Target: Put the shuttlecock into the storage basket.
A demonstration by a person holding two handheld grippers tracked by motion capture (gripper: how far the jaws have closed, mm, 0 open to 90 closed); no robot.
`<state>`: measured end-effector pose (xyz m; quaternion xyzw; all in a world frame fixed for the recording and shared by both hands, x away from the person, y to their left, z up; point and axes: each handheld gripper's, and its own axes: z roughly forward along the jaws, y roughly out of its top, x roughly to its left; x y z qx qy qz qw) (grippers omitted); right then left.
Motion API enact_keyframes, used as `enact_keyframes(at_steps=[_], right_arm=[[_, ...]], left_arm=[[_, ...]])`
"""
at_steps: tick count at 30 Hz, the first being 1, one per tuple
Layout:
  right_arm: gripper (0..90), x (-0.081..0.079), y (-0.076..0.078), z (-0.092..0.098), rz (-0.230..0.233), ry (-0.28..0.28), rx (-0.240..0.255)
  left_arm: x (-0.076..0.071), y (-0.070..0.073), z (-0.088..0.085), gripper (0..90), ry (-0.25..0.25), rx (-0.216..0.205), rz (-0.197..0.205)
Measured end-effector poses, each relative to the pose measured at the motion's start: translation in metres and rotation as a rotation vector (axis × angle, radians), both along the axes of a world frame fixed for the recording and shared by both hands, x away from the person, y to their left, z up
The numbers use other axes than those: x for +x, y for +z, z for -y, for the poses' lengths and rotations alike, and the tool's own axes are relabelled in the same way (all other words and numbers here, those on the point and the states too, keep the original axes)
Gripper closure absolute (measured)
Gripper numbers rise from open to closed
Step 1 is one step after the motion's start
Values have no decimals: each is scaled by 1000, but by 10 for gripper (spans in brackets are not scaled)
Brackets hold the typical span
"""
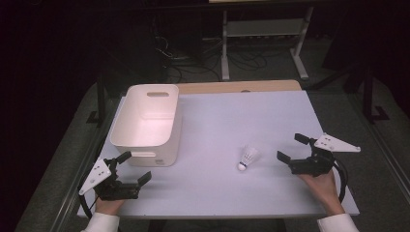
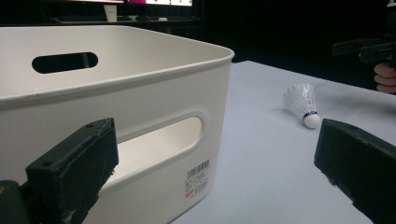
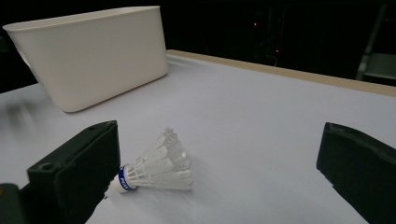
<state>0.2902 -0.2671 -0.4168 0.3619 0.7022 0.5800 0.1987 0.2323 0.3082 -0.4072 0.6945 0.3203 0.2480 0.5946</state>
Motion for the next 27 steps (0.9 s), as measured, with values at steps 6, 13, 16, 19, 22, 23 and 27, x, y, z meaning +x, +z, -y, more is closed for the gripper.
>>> enact_keyframes(at_steps=[6, 13, 16, 19, 22, 23, 27], right_arm=[[0, 0, 0, 0, 1, -2, -7], [0, 0, 0, 1, -10, -7, -10], [0, 0, 0, 2, -3, -7, -14], [0, 0, 0, 2, -5, -6, -17], [0, 0, 0, 2, -5, -6, -14], [0, 0, 0, 2, -5, -6, -14], [0, 0, -1, 2, -4, -5, -20]], left_arm=[[-1, -1, 0, 0, 2, -5, -9], [-1, 1, 0, 0, 3, 2, -10], [-2, 3, 2, 0, 3, 4, -13], [-2, 6, 5, 0, -5, 8, -12], [-2, 7, 8, 0, -17, 0, -14], [-2, 8, 8, 0, -20, 5, -14], [-3, 13, 11, 0, -32, 13, -5]])
